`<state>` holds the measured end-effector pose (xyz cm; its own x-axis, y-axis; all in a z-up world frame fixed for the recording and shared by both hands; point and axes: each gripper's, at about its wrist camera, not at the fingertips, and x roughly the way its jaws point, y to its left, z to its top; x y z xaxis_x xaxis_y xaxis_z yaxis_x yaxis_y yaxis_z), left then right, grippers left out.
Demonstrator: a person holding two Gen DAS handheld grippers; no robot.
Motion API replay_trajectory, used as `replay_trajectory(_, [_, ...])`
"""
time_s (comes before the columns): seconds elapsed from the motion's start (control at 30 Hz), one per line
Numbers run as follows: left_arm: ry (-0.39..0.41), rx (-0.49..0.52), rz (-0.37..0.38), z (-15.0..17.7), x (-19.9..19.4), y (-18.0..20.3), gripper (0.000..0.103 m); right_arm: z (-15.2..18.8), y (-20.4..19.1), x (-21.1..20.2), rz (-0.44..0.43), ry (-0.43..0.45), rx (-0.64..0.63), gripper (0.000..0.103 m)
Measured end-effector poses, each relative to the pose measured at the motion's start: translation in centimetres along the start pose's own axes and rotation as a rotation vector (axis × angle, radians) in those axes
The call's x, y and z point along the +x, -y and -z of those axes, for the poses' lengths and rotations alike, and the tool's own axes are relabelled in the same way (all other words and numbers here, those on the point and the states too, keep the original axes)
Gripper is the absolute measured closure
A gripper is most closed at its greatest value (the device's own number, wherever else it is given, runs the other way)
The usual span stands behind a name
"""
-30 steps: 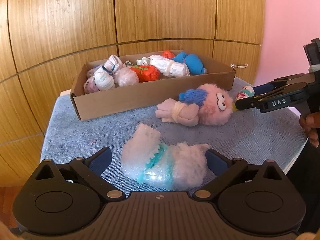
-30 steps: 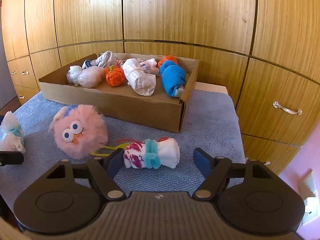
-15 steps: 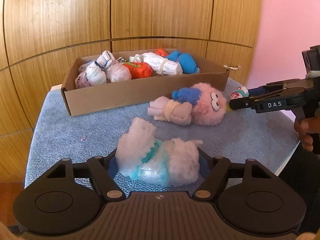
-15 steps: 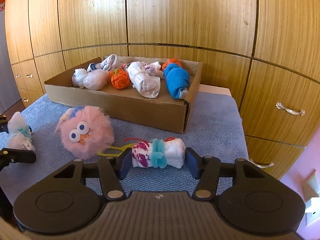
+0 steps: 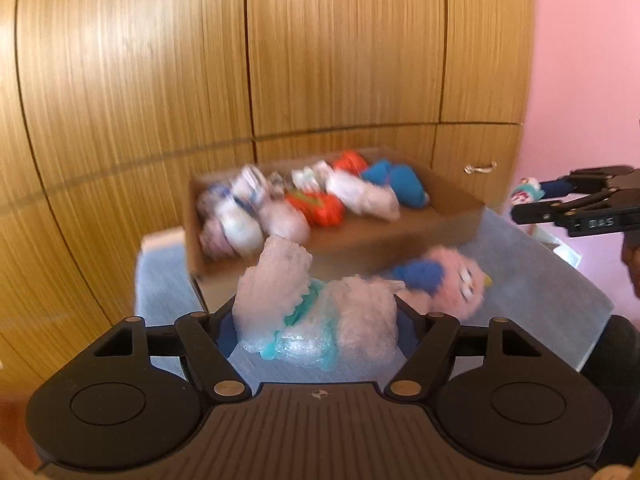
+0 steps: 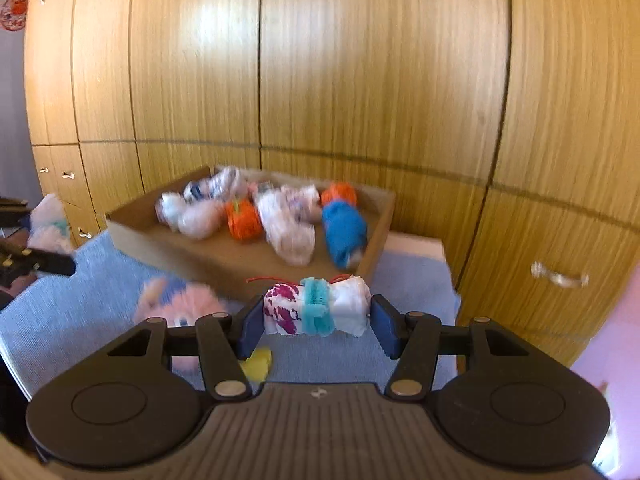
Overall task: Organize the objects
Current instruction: 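Carry both socks into the tray and open both grippers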
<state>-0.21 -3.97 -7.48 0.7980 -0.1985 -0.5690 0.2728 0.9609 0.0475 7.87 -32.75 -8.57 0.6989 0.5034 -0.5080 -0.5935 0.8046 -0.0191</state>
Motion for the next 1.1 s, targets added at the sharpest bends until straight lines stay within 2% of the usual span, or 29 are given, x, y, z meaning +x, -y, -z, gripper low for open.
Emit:
replay_trajectory(0.17, [-0.016, 0.057, 0.029, -4.6, 1.0, -1.9, 0.026, -3.7, -0.9, -0.1, -0.062, 0.044, -0.066, 0.05])
replay_trajectory(0.3, [-0.058, 0.112, 0.051, -8.4, 3.0, -3.3, 0.026, -6.9, -2.2, 1.1, -0.156, 0.051, -0.111, 0.05])
replay_trajectory(0.43, [-0.137, 0.101, 0.108, -10.5, 5.9, -4.7, 0.026, -9.3, -3.6, 3.5, -0.238, 0.039, -0.163, 0.05])
replay_trajectory(0.6, [-0.264, 0.102, 0.164, -10.5, 9.8, -5.6, 0.026, -10.9, -4.5, 8.2, -0.311, -0.049, -0.169, 0.05])
replay_trajectory(0.8, [-0.42, 0.076, 0.21, -8.9, 13.7, -6.7, 0.026, -10.7, -5.7, 13.8, -0.349, -0.184, -0.191, 0.05])
replay_trajectory(1.1, [-0.495, 0.085, 0.189, -7.9, 16.5, -7.9, 0.024, -9.8, -6.8, 18.3, -0.362, -0.337, -0.244, 0.05])
